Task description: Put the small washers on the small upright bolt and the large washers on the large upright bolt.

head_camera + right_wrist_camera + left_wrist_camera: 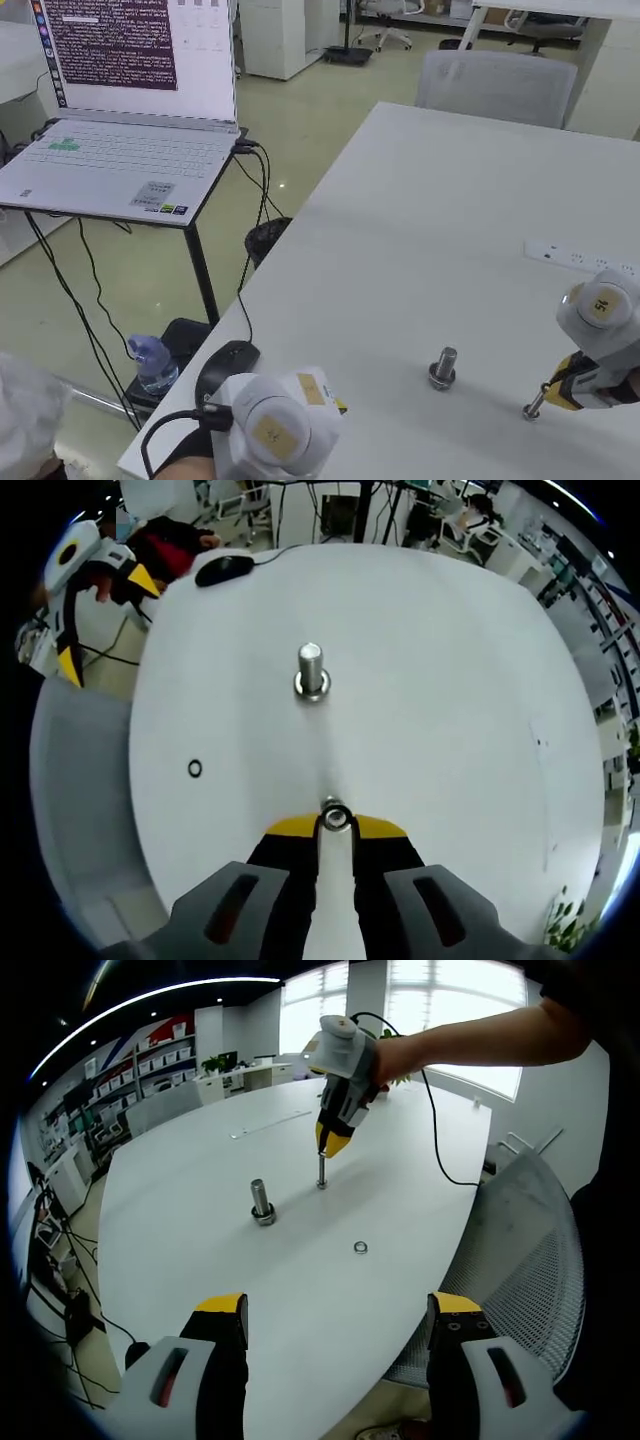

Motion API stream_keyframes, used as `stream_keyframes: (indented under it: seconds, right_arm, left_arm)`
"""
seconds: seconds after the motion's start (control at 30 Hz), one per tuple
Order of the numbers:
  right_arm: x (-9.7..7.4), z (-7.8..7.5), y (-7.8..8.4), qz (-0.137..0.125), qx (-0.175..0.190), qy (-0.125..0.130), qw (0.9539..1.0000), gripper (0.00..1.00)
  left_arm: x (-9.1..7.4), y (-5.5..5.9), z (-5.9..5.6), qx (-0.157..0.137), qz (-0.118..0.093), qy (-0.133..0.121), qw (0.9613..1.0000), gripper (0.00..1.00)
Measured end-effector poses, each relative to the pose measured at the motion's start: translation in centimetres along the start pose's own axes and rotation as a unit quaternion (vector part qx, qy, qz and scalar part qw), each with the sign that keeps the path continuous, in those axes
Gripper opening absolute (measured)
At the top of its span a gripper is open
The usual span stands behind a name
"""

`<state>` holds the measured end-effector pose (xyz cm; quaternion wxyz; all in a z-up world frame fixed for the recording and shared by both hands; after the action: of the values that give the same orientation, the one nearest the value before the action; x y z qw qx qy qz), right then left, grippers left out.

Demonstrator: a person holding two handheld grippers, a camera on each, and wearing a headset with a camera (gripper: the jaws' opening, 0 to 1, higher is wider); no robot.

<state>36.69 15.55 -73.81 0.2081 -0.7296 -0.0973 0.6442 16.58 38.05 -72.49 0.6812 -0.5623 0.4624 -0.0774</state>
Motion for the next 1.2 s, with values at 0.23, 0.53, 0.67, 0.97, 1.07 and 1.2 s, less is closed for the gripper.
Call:
stream_keyframes:
  seconds: [0.23, 0.53, 0.67, 0.97, 1.07, 1.2]
  right_arm:
    - [0.2, -0.2, -0.1, 0.002, 0.0, -0.003, 1.0, 0.13]
    - [0.8, -0.2, 0.0, 0.011, -0.004, -0.009, 0.9999, 0.13]
    - [1.2, -0.5, 0.2, 0.014, -0.003, -0.011, 0.9998, 0.13]
    - [2.2, -0.6, 0.3, 0.015, -0.006, -0.013, 0.9998, 0.13]
    - [2.6, -0.6, 0.5, 0.018, -0.009, -0.013, 0.9997, 0.13]
    - [3.0, -0.7, 0.5, 0.022, -0.011, -0.016, 0.9996, 0.13]
  left_arm:
    - [0.2, 0.0, 0.0, 0.0, 0.002, 0.005, 1.0, 0.72]
    - [0.2, 0.0, 0.2, 0.0, 0.003, 0.006, 1.0, 0.7]
    - [0.2, 0.1, 0.2, 0.001, 0.005, 0.007, 1.0, 0.7]
    - [0.0, 0.0, 0.2, 0.002, 0.004, 0.007, 1.0, 0.7]
    - [0.0, 0.0, 0.3, 0.002, 0.004, 0.007, 1.0, 0.7]
    - [-0.1, 0.1, 0.3, 0.002, 0.007, 0.006, 1.0, 0.7]
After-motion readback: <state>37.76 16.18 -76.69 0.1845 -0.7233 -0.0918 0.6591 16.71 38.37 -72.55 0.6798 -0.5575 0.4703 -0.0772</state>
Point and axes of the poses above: the centre of the closed fingertips' face, and the gripper's own axes: x roughly forward along the fingers, z roughly to its left, y roughly out of its underside, the point moved 8 cm from there along -x, roughly backward along the fingers, and after that the axes turned 8 degrees about -z, right-handed, at the moved point
